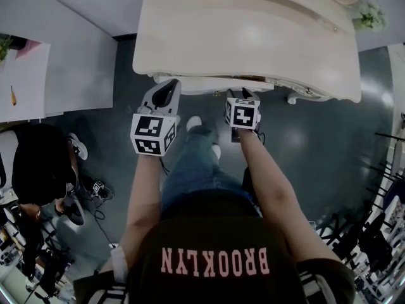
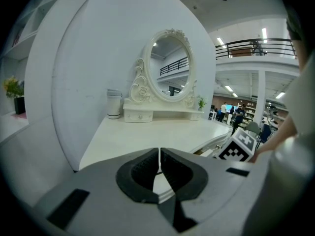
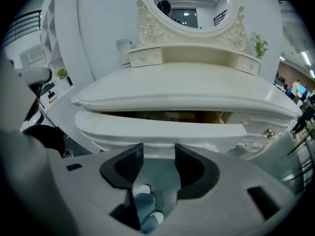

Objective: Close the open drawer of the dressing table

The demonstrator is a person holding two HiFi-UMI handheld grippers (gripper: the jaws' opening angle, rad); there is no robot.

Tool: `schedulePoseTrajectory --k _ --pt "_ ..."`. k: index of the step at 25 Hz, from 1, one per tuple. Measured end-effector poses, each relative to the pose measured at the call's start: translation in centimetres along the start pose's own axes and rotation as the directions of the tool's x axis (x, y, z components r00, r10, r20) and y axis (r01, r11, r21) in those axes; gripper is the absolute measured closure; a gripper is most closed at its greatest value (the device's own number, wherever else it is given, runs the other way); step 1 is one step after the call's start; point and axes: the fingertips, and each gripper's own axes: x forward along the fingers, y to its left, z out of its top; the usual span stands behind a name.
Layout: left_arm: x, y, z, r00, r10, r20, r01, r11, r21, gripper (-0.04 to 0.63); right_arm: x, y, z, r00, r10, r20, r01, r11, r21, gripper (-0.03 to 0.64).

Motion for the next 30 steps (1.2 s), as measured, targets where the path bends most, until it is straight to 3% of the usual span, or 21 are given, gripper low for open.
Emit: schedulePoseTrajectory --k 30 --pt "2.0 5.6 2.0 1.0 0.03 -0.008 -0.03 0.999 0.01 0.588 3.4 -0.7 5.0 0.998 -0.031 0.053 0.029 0.999 0.04 0.434"
